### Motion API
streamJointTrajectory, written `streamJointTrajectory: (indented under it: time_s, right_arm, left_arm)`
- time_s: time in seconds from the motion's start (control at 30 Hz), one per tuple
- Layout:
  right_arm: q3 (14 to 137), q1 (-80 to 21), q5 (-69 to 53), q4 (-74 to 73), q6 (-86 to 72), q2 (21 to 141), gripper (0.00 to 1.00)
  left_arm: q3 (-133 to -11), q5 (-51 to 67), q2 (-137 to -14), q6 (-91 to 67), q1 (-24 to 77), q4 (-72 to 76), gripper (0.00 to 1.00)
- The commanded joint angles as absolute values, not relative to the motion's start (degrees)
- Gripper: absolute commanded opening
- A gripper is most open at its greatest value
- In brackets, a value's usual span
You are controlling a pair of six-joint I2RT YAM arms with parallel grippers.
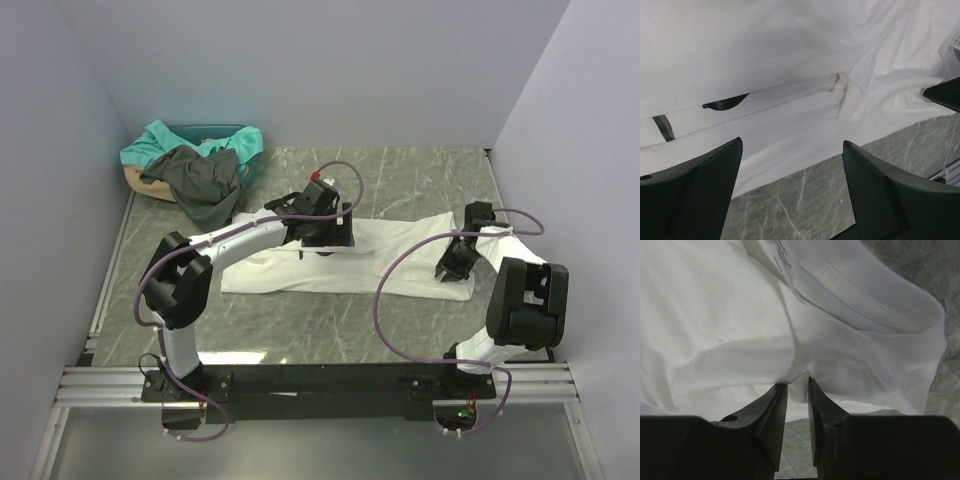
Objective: Fold and stack the t-shirts
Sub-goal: Fold the tshirt
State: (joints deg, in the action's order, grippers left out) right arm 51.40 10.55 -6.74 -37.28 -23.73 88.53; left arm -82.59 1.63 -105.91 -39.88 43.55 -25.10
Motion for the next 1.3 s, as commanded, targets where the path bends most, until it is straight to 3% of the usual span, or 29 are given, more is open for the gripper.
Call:
streamJointTrajectory:
  time_s: [0.0, 0.3, 0.43, 0.57, 1.27]
  right_arm:
    - [50.1, 11.0, -6.1, -36.5, -23.6, 88.0, 0.30]
    - [49.5, 11.1, -5.4, -36.3, -23.3, 87.4, 0.27]
    - [50.1, 11.0, -5.3, -36.4, -23.0, 87.7, 0.10]
    - [50.4, 11.1, -5.5, -37.3, -23.1, 86.8, 0.01]
    - [46.8, 10.2, -4.7, -46.4, -25.4, 78.1, 0.00]
  left_arm:
    - [-84.6, 0.9, -105.5, -39.5, 43.6, -25.8, 0.87]
    - [-83.4, 0.3, -104.5, -40.3, 43.6, -25.7, 0.87]
    - [-83.0, 0.2, -104.0, -40.4, 43.6, -25.8, 0.87]
    - [-81.9, 0.2, -103.4, -40.7, 43.6, -25.7, 0.87]
    - [-81.5, 2.4, -103.2, -39.6, 43.5, -24.3, 0.88]
